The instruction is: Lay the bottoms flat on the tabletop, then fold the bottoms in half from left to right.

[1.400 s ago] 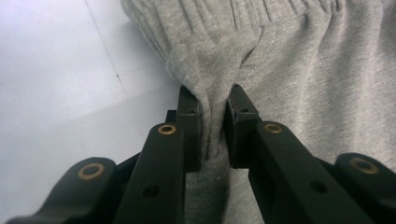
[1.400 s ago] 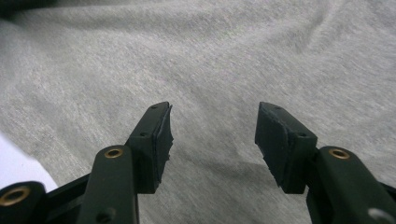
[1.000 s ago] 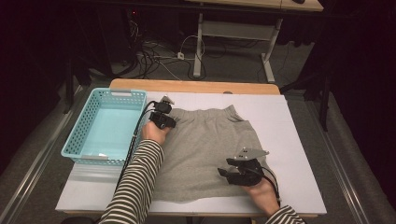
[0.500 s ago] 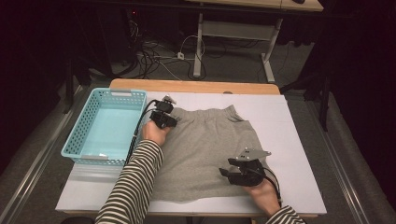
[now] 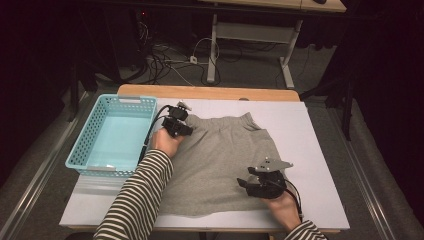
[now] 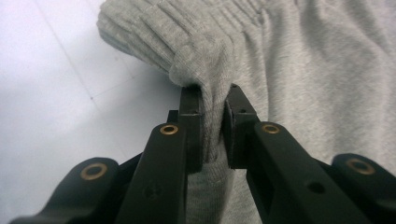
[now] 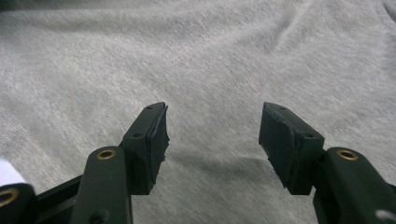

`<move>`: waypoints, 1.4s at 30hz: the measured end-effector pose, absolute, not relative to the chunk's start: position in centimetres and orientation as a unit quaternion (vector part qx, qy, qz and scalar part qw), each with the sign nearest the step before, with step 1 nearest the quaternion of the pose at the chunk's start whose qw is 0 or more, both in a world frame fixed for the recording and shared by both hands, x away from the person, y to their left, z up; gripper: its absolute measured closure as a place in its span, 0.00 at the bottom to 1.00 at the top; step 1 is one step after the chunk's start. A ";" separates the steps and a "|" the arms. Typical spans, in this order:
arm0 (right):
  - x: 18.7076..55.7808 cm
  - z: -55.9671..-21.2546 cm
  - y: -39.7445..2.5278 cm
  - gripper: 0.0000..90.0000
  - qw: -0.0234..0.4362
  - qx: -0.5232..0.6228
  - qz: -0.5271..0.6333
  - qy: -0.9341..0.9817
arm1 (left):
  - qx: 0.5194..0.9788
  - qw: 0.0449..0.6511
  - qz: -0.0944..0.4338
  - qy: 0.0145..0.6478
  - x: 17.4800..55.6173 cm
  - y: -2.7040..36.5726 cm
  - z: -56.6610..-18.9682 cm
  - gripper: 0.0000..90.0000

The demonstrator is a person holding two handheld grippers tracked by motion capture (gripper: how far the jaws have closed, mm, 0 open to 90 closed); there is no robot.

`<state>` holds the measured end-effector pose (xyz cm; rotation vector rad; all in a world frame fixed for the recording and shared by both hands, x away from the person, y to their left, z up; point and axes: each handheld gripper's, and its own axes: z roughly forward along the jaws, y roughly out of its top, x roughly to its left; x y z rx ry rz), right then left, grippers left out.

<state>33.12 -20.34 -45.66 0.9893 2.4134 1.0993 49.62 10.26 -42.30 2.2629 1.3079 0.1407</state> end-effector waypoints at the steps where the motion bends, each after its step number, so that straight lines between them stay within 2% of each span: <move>1: 33.2 -45.7 -20.4 0.47 0.154 0.345 0.383 0.843 | 0.837 0.258 0.051 0.479 49.6 10.2 -42.2 0.87; 29: 34.2 -45.8 -19.9 0.47 0.133 0.344 0.387 0.845 | 0.846 0.279 0.051 0.452 48.8 10.3 -40.7 0.87; 42: 34.1 -45.8 -19.4 0.52 0.126 0.341 0.384 0.849 | 0.849 0.282 0.045 0.444 48.8 10.4 -40.3 0.86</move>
